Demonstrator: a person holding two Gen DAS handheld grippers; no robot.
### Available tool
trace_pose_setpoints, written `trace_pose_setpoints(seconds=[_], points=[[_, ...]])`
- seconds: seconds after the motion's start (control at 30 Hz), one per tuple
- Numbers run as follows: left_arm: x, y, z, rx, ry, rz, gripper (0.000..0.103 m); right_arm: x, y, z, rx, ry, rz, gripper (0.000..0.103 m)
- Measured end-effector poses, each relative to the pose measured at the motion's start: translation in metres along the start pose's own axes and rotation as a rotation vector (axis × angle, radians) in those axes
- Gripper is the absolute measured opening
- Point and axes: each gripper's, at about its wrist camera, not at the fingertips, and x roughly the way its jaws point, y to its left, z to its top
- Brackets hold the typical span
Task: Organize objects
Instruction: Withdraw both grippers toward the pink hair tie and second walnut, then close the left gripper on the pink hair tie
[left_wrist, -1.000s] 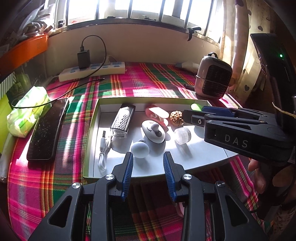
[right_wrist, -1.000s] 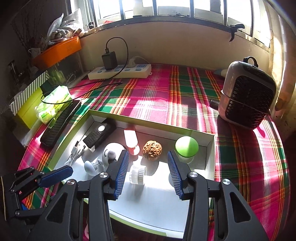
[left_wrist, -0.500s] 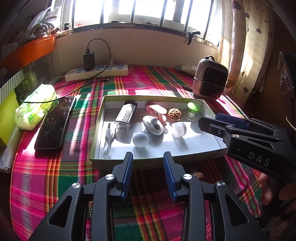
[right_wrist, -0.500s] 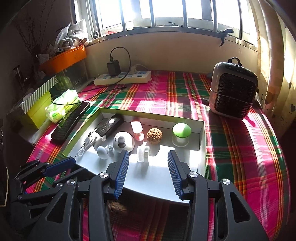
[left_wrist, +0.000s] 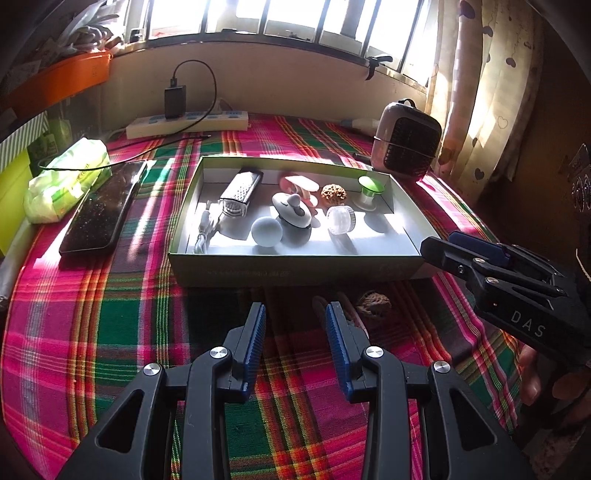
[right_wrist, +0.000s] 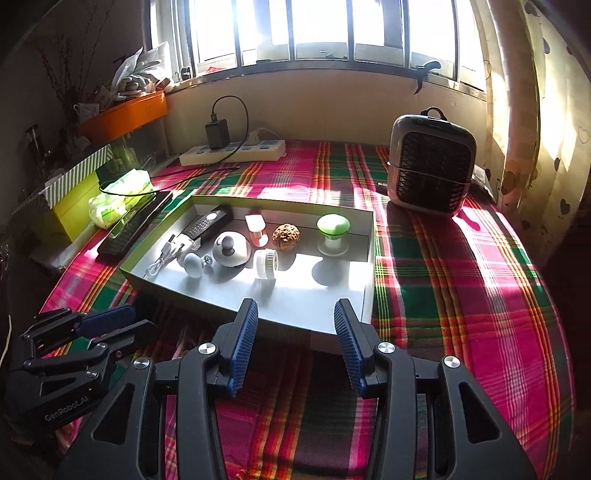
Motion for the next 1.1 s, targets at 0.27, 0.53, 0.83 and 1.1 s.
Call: trace_pose_setpoints(seconds=[0.27,0.53,0.83,1.1], points=[[0.004,-0.013,-0.012,0.013,0.025,-0.065,0.042,-0.004,-0.011,-0.018,0.026,0.009,-0.011,0.045],[0.019,-0.026,-0.014,0.055,0.059,-0.045,0.043,-0.003,-0.016,-0.027,0.053,0.028,-0.001,0.05],[0.021,-0.025,-0.011,0.086,0.063,-0.001,0.043,0.0,-0.014,-0.028,0.046,0.038,0.01,0.05],[0.021,-0.009,-0.007,0.075,0.059,0.031,0.043,0.005,-0.01,-0.028,0.044,0.054,0.022,0.05]])
